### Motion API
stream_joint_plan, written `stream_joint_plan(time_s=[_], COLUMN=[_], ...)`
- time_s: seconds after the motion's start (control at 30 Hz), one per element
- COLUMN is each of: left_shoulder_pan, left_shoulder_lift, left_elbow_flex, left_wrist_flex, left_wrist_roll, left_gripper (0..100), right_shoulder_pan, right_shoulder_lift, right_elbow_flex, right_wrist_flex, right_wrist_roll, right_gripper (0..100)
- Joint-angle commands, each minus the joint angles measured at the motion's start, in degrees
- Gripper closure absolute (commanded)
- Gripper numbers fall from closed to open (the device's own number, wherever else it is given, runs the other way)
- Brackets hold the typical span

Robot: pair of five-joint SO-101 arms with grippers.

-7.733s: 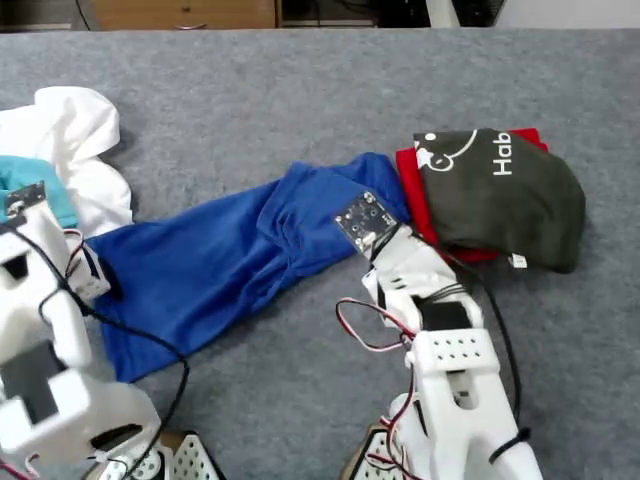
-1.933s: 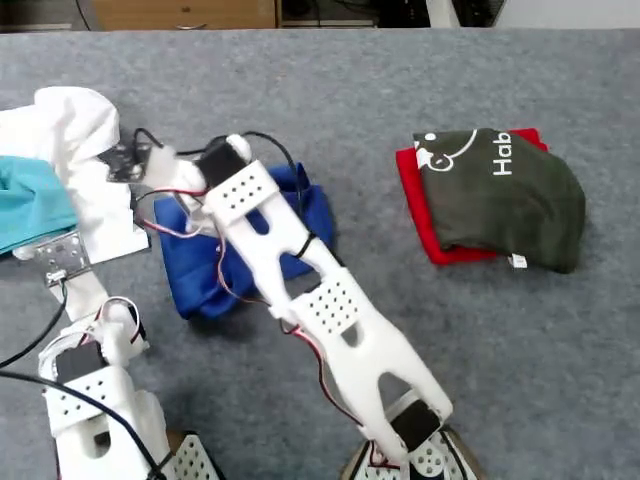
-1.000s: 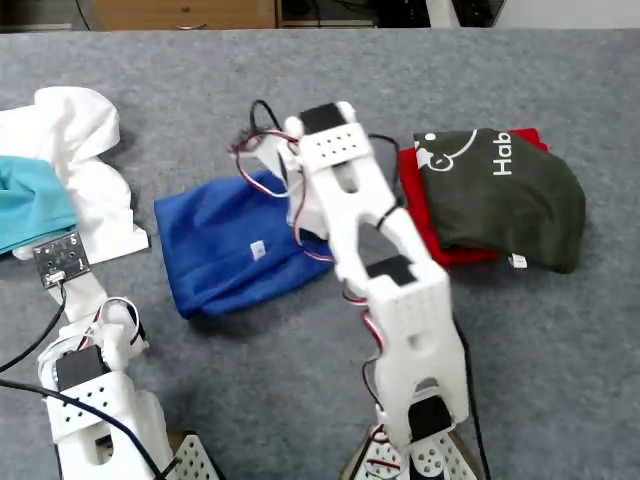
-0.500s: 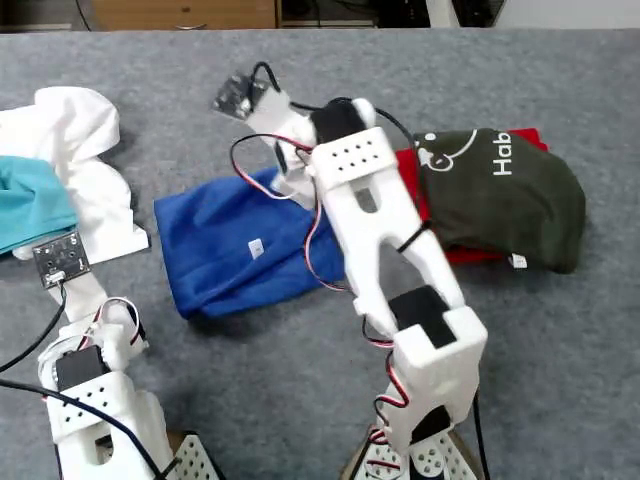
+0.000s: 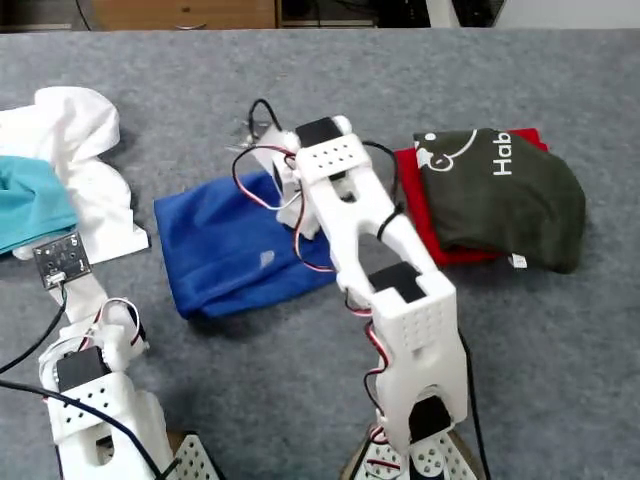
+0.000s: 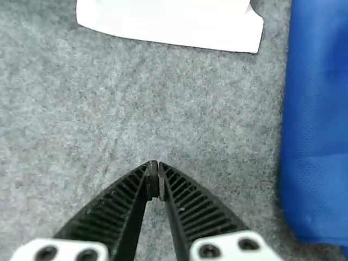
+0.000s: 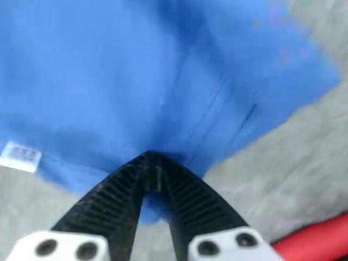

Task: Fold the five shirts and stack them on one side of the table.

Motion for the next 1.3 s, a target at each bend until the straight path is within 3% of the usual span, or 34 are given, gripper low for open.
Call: stream_joint_plan(time_s=[0.0,0.33,0.7,1.0,1.13,1.27], left_shoulder_pan=[0.4,0.4,0.7,14.0,16.4,16.1], left_shoulder_lift=[-0.6,-0.6,-0.1,0.8,10.9,31.6], left_elbow_flex=[-0.4,-0.4,-1.5,-17.7,-27.2,-38.8], left_wrist_flex=[0.1,0.1,0.2,4.5,4.2,4.2], left_wrist_roll=[-0.1,-0.1,-0.1,1.5,4.1,8.0], left_gripper=[98,98,98,98,98,98], right_shoulder_pan=[3.1,8.6,3.3,2.4,2.4,2.4], right_shoulder_lift=[-1.5,-1.8,-13.5,-13.7,-14.3,-14.5], right_elbow_flex=[-2.0,-0.5,-14.5,-23.0,-23.3,-23.6], right_wrist_flex=[6.6,11.8,12.4,1.3,3.0,11.3], right_wrist_roll=[-0.3,6.0,5.6,-2.4,-3.1,-2.6], right_gripper=[99.6,99.7,99.7,99.4,99.5,99.6])
